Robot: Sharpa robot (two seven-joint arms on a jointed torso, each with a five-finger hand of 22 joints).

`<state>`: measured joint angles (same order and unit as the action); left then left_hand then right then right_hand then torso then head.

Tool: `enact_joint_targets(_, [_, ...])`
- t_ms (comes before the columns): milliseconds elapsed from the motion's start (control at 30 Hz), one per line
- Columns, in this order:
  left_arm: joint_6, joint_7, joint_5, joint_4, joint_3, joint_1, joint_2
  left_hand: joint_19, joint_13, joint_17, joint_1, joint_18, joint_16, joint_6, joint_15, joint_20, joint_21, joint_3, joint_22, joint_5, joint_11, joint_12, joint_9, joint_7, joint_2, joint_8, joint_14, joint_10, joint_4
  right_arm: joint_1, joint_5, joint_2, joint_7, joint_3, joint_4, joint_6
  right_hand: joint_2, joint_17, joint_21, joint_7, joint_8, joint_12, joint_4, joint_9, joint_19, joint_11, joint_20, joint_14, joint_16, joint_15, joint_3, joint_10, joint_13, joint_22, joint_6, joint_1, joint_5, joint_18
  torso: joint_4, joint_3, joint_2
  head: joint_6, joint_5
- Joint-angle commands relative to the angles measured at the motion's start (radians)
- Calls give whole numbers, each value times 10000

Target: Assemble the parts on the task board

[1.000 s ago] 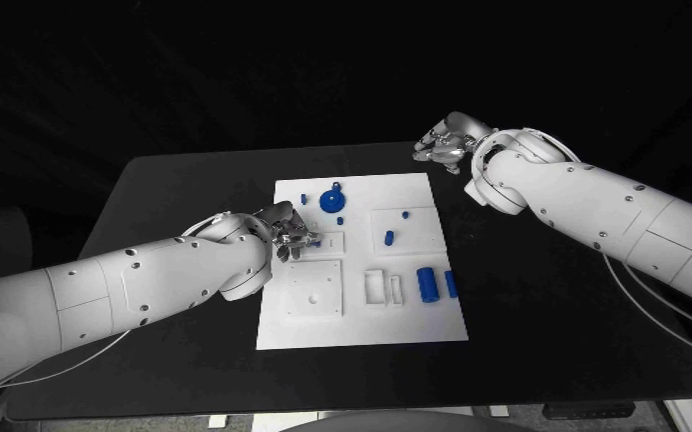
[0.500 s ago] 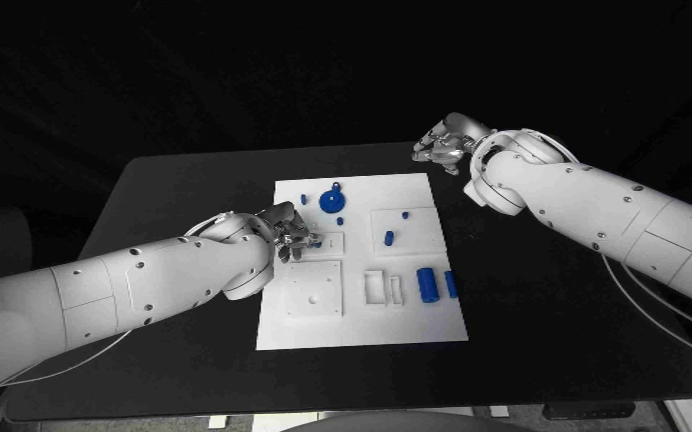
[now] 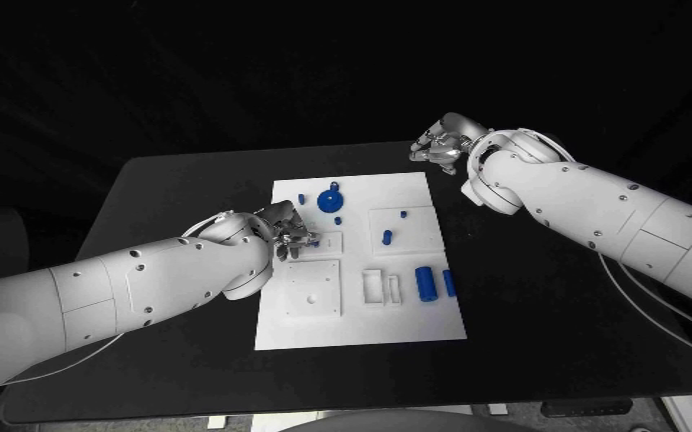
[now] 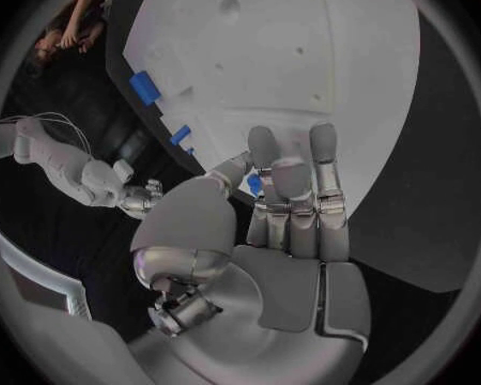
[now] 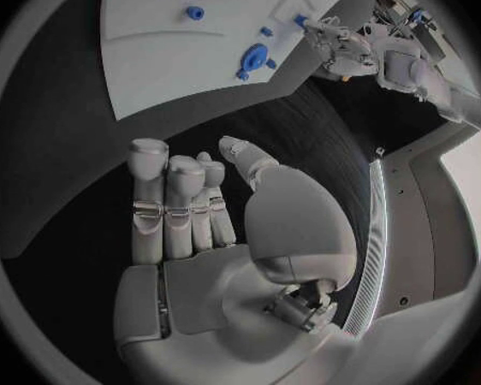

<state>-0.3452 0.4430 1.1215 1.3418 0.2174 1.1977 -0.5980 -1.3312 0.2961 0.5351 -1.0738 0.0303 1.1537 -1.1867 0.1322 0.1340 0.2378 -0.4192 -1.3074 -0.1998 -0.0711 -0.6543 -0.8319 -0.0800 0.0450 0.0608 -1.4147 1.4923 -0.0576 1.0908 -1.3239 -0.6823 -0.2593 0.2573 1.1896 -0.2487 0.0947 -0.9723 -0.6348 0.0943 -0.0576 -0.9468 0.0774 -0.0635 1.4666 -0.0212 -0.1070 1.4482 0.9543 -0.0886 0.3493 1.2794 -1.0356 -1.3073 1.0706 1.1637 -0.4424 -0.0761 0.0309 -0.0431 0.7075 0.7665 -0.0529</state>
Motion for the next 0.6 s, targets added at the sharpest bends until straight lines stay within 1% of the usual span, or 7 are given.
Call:
enact_joint_targets(33, [142,48,368,0,-1,7,51,-36,-8,-10,-201,-147,42,-2194,56,-15,-22,-15,-173,-32,-306,12,-2,1330,198,50,7,223,-76,-7,22,8,66,7,-4,69,13,12,68,15,-42,62,-40,2,470,12,14,-12,-52,23,-25,-55,10,-741,-23,-67,-8,-71,0,4,-2,9,0])
enact_joint_targets(233, [218,75,416,-54,1,4,112,-36,-8,-10,-201,-147,42,-2194,56,-15,-22,-15,-173,-32,-306,12,-2,1330,198,50,7,223,-76,-9,22,7,72,7,-3,69,11,6,61,13,-46,54,-34,1,471,13,15,-6,-45,23,-24,-52,4,-743,-17,-61,-8,-67,-8,10,1,10,16])
enact_joint_targets(367, [279,83,426,-101,5,3,155,-36,-8,-10,-201,-147,42,-2194,56,-15,-22,-15,-173,-32,-306,12,-2,1330,198,50,7,223,-76,-11,22,5,75,7,0,68,11,6,61,13,-46,54,-34,1,471,13,15,-6,-45,23,-24,-52,4,-743,-17,-61,-8,-67,-2,11,-1,19,-10])
enact_joint_targets(600, [420,107,434,-124,10,2,176,-41,-12,-21,-225,-147,50,-2194,60,-8,-6,-3,-173,-24,-311,8,1,1332,199,52,-1,224,-67,-13,22,0,71,7,23,76,11,6,61,13,-46,54,-34,1,471,13,15,-6,-45,23,-24,-52,4,-743,-17,-61,-8,-67,3,10,0,19,-16])
